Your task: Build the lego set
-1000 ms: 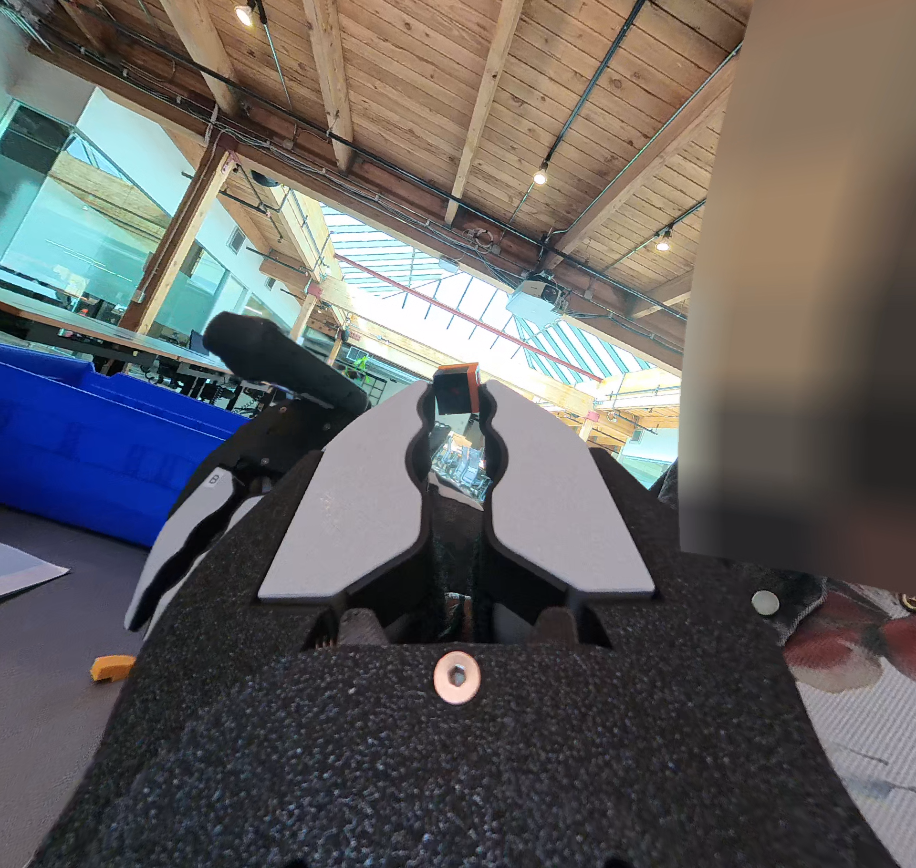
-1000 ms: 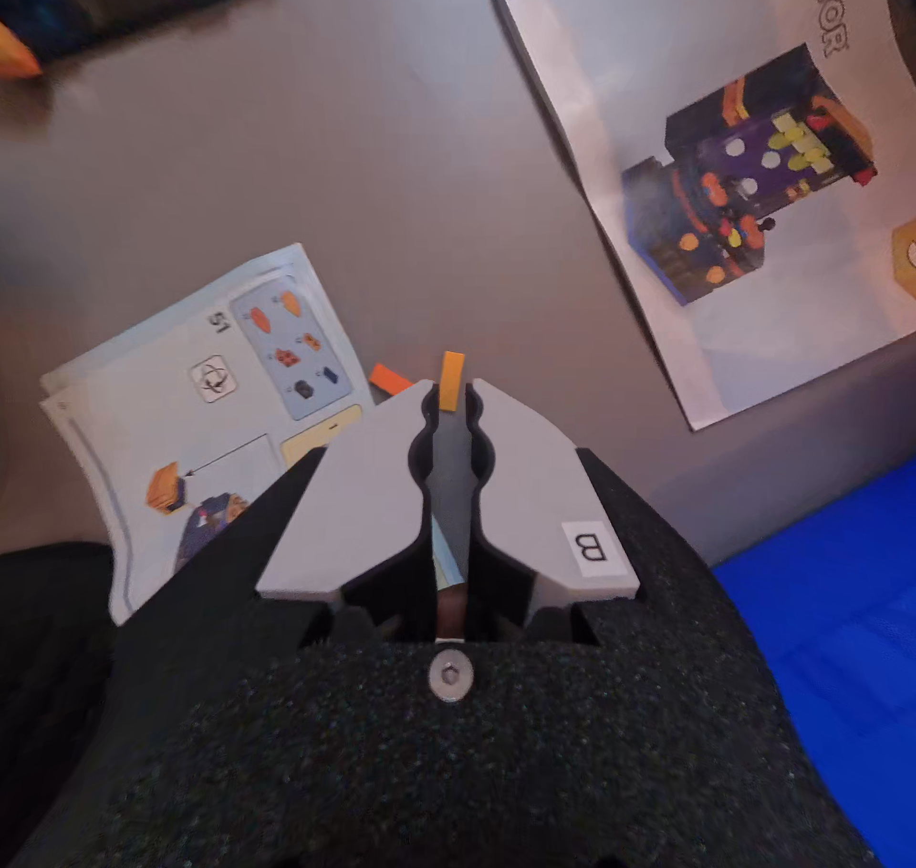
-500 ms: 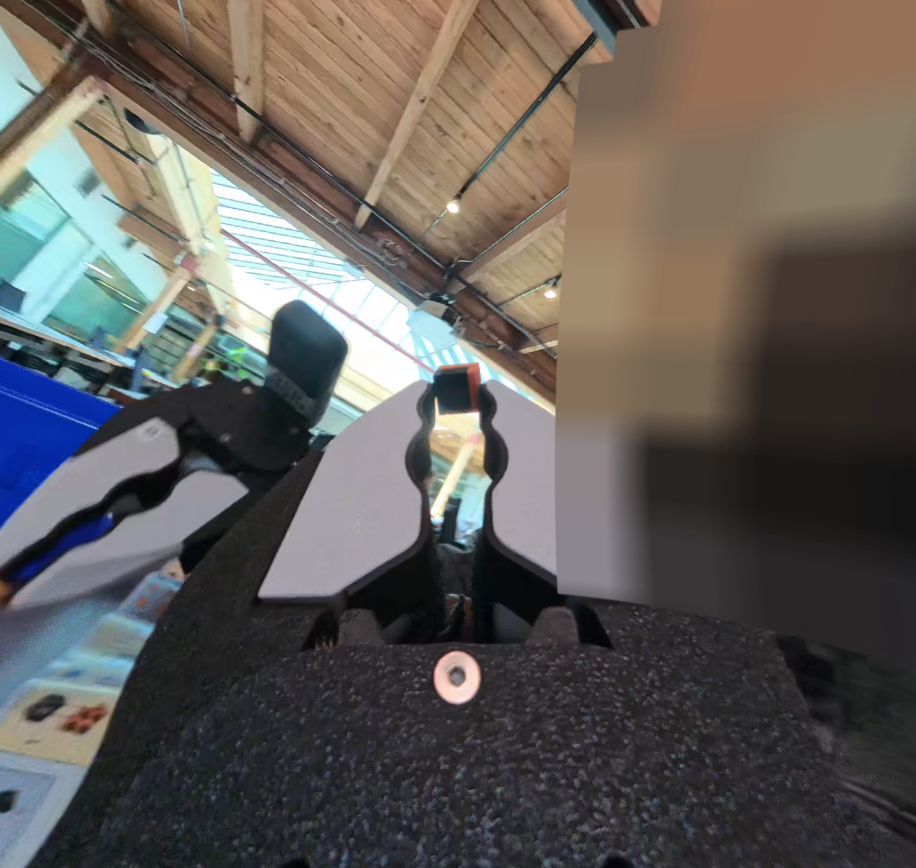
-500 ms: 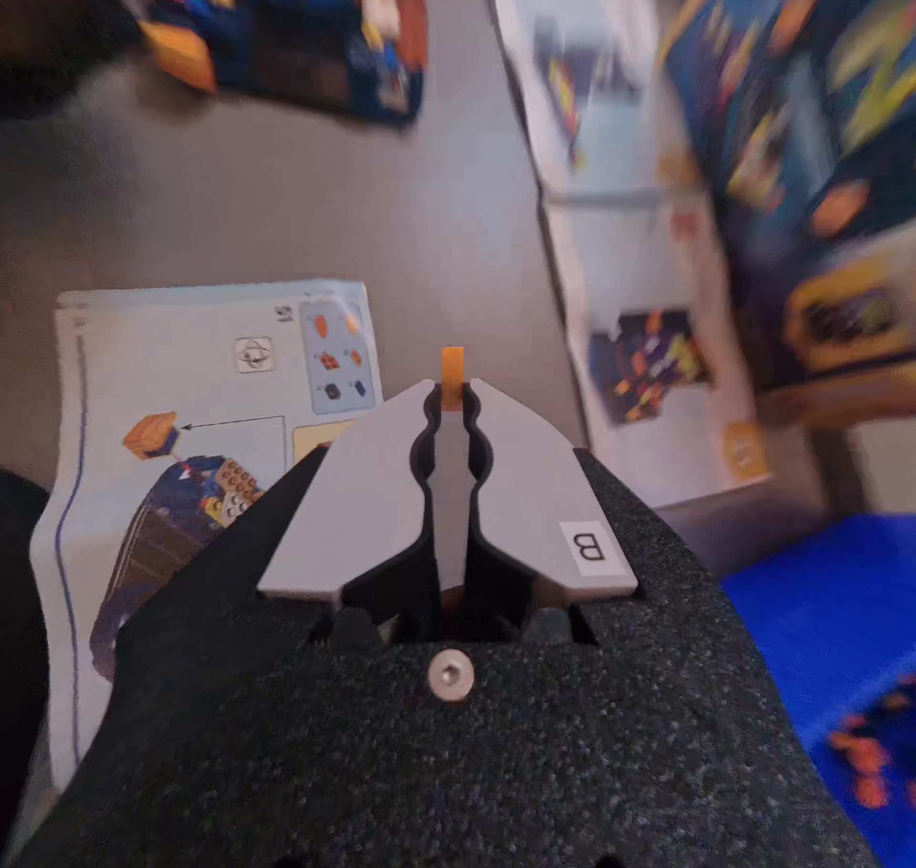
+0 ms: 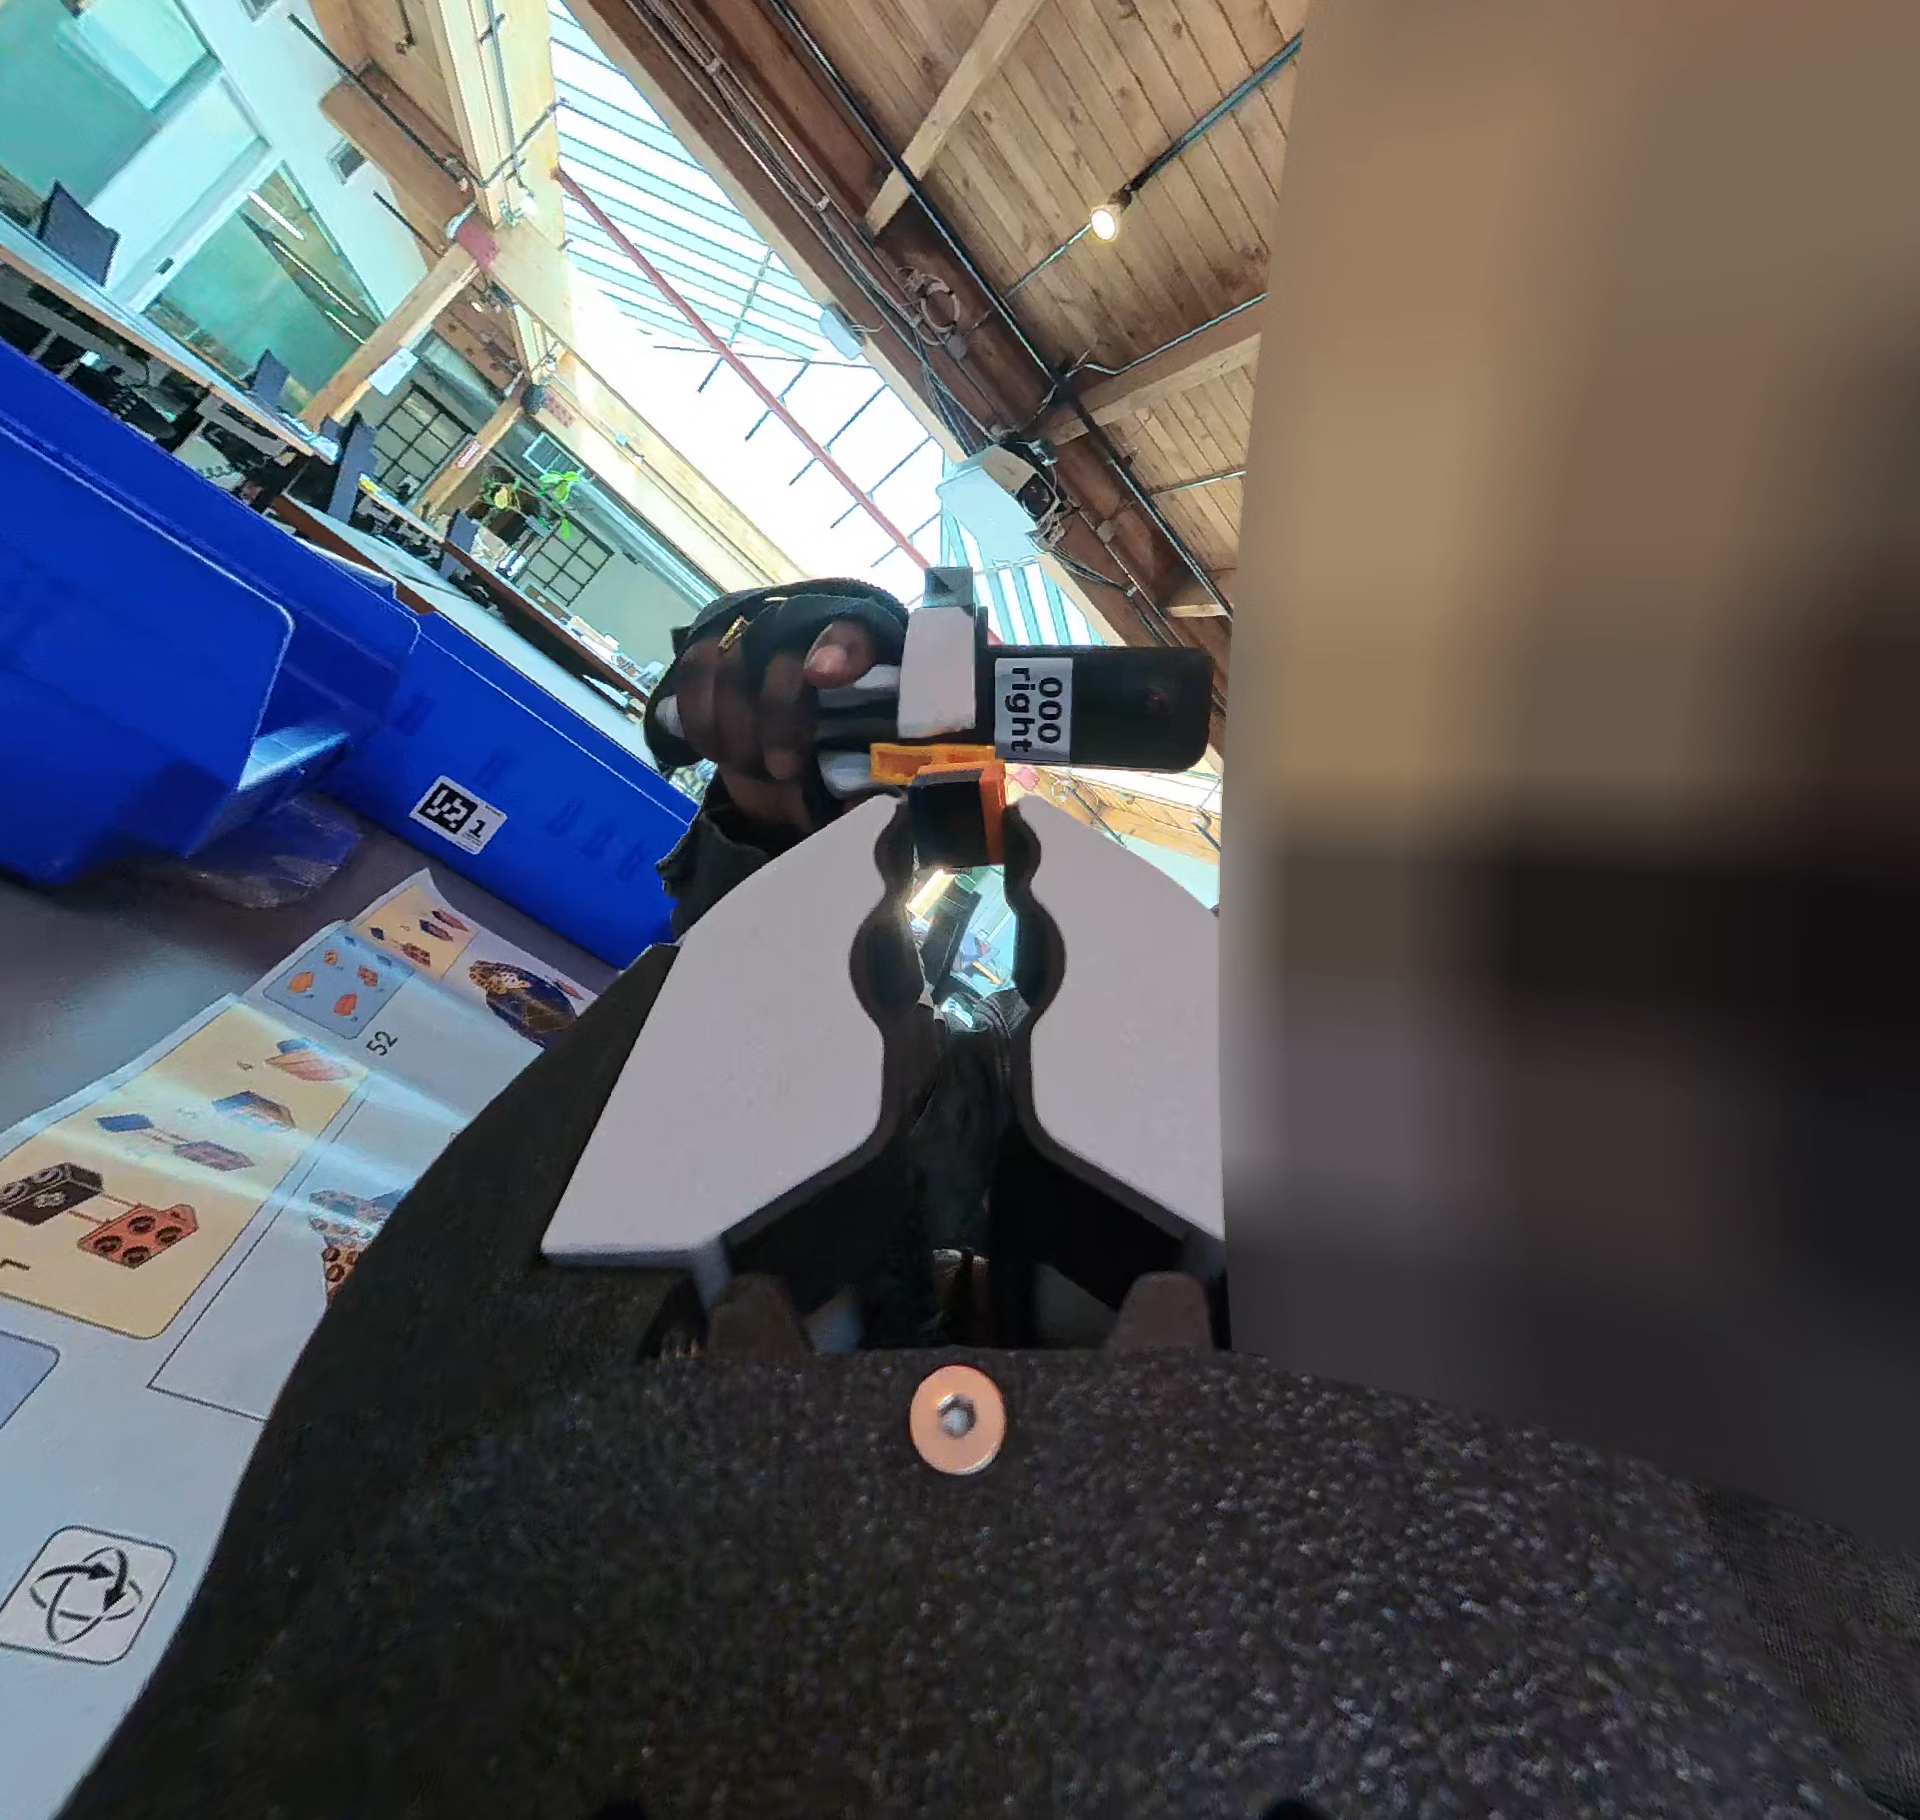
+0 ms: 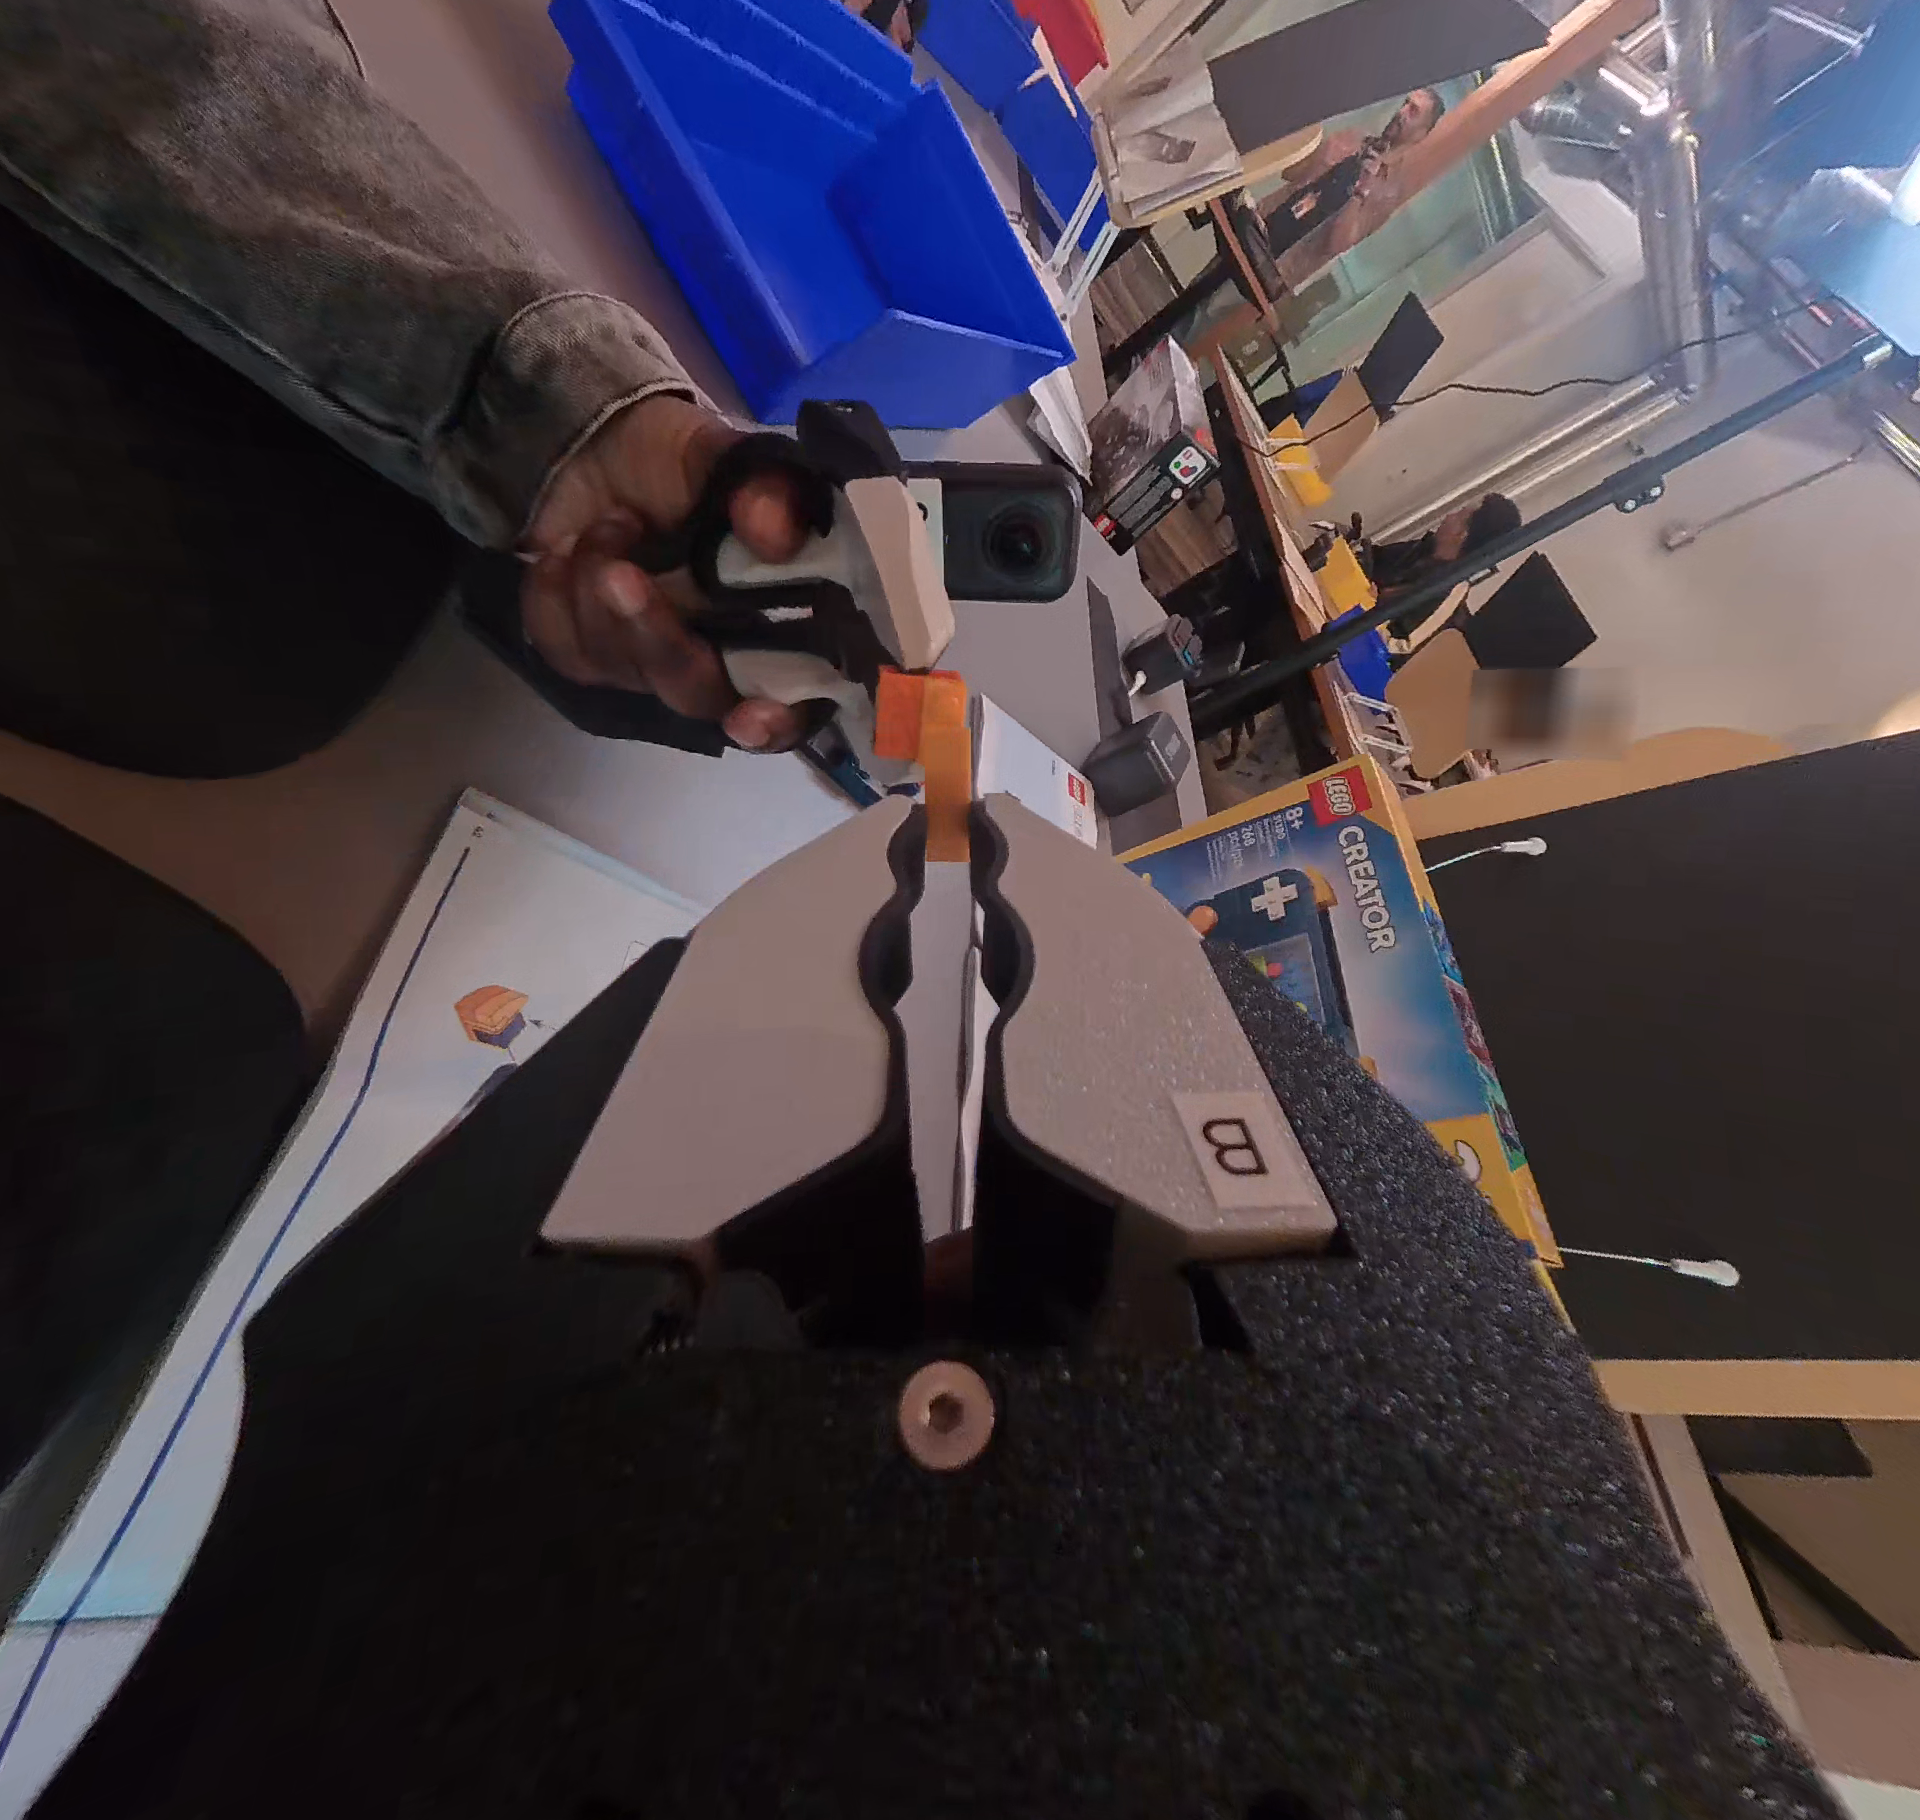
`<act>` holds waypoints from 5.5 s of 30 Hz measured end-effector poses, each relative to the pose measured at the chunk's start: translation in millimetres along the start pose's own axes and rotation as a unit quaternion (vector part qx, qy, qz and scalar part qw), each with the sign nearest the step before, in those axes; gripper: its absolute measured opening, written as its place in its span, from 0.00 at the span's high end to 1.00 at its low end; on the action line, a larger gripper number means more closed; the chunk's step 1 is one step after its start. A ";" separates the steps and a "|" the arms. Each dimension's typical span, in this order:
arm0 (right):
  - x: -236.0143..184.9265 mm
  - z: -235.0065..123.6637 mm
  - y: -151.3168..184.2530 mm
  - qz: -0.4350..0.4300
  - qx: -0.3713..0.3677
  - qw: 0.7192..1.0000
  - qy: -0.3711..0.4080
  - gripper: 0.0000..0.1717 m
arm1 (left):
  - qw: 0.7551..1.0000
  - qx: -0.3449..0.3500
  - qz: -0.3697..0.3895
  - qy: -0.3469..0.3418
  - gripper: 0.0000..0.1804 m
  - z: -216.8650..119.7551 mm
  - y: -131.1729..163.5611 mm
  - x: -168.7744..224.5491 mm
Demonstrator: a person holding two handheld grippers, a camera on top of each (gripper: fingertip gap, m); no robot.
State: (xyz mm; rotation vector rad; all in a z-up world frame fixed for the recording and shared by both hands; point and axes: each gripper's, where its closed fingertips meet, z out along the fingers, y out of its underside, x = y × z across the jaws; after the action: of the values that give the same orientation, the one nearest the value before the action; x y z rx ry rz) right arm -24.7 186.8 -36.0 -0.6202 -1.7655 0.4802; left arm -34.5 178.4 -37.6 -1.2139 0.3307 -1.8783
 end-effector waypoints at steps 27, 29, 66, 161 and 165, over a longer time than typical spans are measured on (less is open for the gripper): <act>11.1 22.3 -2.2 0.453 0.086 0.886 -0.043 0.96 | 0.946 0.050 0.295 -0.126 0.92 -6.5 -25.0 1.3; 12.4 21.1 -3.1 0.455 0.092 0.885 -0.042 0.96 | 0.942 0.047 0.314 -0.113 0.91 -4.2 -22.6 6.3; 26.3 -124.8 -16.1 0.096 0.182 0.979 0.013 0.96 | 0.748 -0.055 0.657 -0.079 0.91 20.0 22.7 38.9; -20.3 3.0 -11.5 0.186 0.041 0.979 -0.073 0.96 | 0.809 -0.133 0.553 -0.148 0.92 9.1 18.6 15.1; -29.9 4.7 -1.4 0.159 0.004 0.983 -0.093 0.96 | 0.811 -0.179 0.534 -0.155 0.92 5.0 26.7 5.2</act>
State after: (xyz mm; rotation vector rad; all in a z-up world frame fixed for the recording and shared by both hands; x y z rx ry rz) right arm -23.1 166.9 -58.7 -0.8824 -1.8466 0.7858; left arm -17.4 159.3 -48.3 -1.1579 0.9782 -0.6354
